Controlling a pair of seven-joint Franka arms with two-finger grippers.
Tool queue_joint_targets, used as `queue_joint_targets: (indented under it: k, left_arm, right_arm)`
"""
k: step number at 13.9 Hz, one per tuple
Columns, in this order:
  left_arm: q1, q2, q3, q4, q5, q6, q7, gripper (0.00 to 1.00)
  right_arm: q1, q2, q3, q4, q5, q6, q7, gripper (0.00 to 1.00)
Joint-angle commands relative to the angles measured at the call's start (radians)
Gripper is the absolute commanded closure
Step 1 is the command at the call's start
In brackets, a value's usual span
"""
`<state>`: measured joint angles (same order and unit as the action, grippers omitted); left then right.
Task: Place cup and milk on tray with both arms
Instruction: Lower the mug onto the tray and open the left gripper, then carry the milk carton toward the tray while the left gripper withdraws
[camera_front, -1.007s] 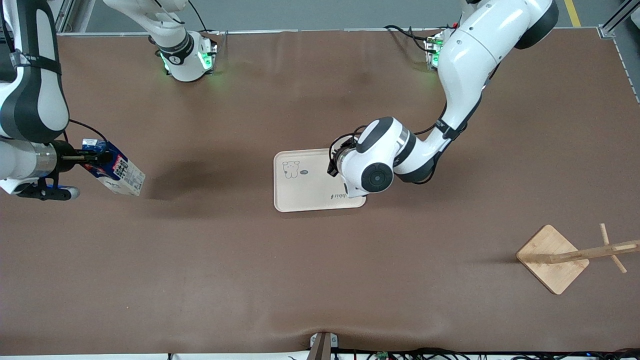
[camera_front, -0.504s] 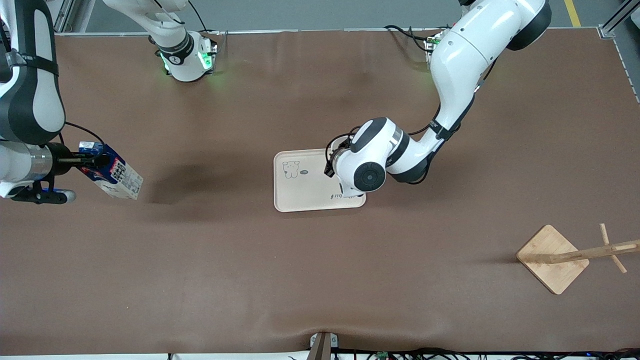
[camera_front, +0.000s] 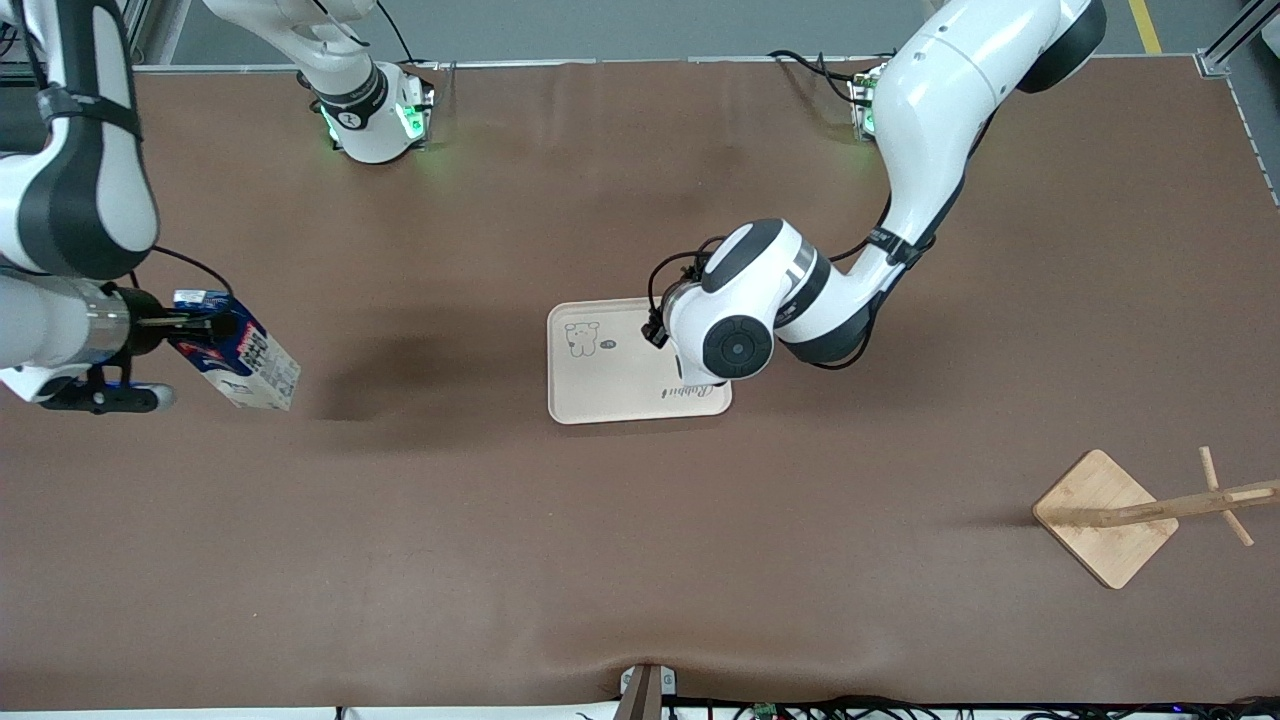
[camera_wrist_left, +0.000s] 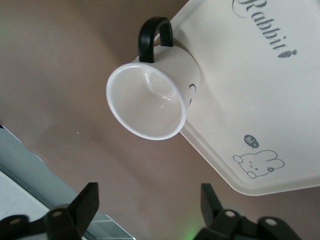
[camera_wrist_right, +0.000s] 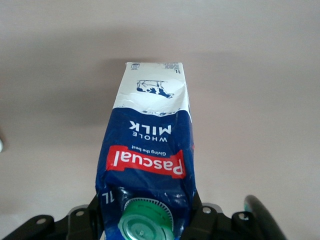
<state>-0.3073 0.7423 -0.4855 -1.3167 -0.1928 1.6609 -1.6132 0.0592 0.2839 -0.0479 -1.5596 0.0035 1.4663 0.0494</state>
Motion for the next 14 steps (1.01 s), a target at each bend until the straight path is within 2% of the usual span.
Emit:
queue_joint_targets:
  k: [1,3,7,11,14]
  left_arm:
    - [0.039,-0.116,0.025,-0.007,0.030,-0.043,-0.002,0.00]
    - [0.075,-0.176,0.019,-0.009,0.129,-0.050,0.019,0.00]
    - [0.152,-0.236,0.021,-0.010,0.285,-0.108,0.146,0.00]
    - [0.252,-0.284,0.019,-0.012,0.368,-0.109,0.257,0.00]
    - [0.319,-0.317,0.019,-0.016,0.381,-0.110,0.456,0.00]
  right_arm:
    - [0.077,0.049,-0.003,0.061,0.100,-0.024,0.059,0.95]
    - [0.155,0.096,-0.003,0.114,0.151,-0.024,0.128,0.95]
    - [0.324,0.233,0.002,0.262,0.222,-0.021,0.525,0.94]
    - [0.375,0.331,0.002,0.314,0.381,-0.008,0.563,0.93]
    - [0.433,0.371,0.002,0.342,0.404,0.005,0.642,0.98]
